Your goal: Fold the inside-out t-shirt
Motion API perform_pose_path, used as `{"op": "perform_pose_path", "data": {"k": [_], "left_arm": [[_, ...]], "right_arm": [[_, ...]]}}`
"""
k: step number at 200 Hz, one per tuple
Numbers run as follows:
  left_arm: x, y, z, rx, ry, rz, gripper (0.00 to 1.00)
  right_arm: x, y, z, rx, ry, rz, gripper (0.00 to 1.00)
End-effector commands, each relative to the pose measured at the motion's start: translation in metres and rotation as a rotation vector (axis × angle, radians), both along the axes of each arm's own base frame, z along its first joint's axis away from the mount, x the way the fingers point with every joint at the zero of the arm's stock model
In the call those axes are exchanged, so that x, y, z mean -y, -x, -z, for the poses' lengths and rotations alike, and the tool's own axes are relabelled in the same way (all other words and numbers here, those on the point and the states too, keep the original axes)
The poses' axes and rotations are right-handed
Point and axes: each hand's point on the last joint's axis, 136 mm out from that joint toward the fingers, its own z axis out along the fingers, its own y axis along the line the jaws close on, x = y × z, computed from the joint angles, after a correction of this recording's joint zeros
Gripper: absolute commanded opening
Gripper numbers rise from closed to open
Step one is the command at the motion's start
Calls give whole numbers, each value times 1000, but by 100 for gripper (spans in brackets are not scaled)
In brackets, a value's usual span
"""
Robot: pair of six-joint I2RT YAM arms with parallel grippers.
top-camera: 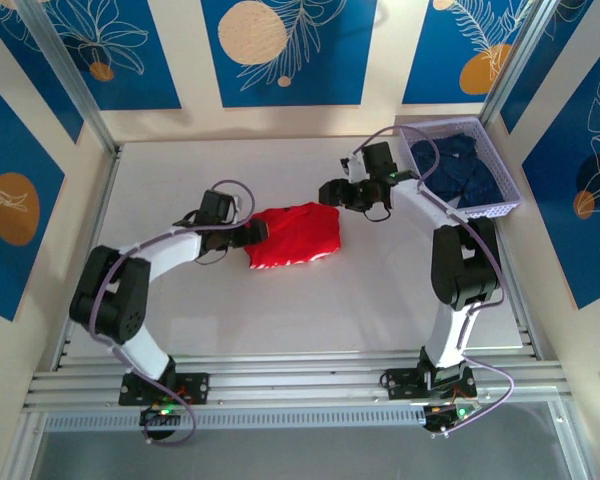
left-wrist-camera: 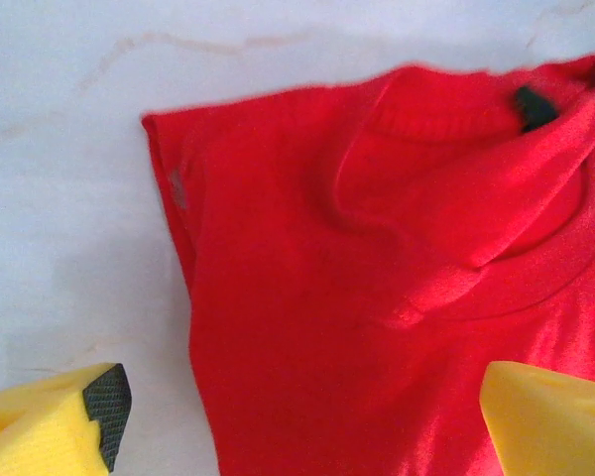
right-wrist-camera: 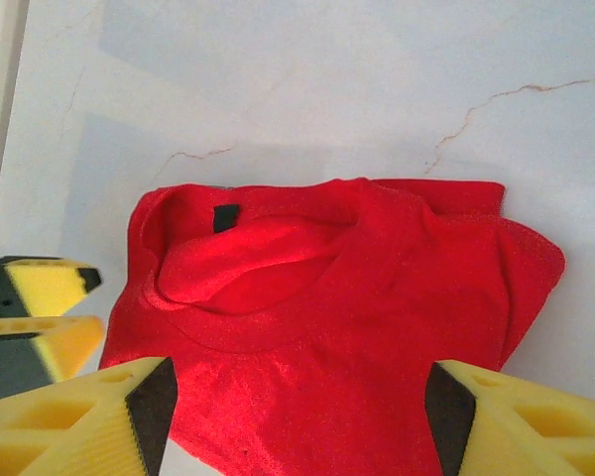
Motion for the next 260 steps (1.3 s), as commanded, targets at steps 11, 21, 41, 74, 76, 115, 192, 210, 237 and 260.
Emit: {"op": "perform_pose_path", "data": {"k": [11, 21, 41, 74, 76, 115, 192, 210, 237, 260], "left_arm": [[21, -6, 6, -61, 71, 47, 91], [25, -8, 10, -67, 78, 58, 91], [35, -10, 23, -96, 94, 74, 89], [54, -14, 31, -99, 147, 104, 83], [56, -14, 32, -99, 150, 108, 83], [74, -23, 32, -74, 213, 146, 56], [26, -46, 11, -21, 136, 213, 1], [-6, -51, 2, -41, 49, 233, 0], [-70, -65, -9, -78, -155, 192, 0], [-132, -81, -26, -90, -327, 92, 0]], "right_arm": [[1, 12, 12, -35, 8, -6, 69], [2, 14, 12, -37, 9, -5, 69], [3, 16, 15, -43, 9, -3, 69], [5, 18, 16, -43, 12, 2, 69], [5, 18, 16, -45, 13, 2, 69], [9, 19, 17, -47, 18, 8, 69], [19, 23, 17, -51, 33, 26, 69], [22, 27, 11, -43, 34, 29, 69], [22, 35, -2, -23, 16, 28, 69], [20, 42, -13, -8, -7, 19, 68]]}}
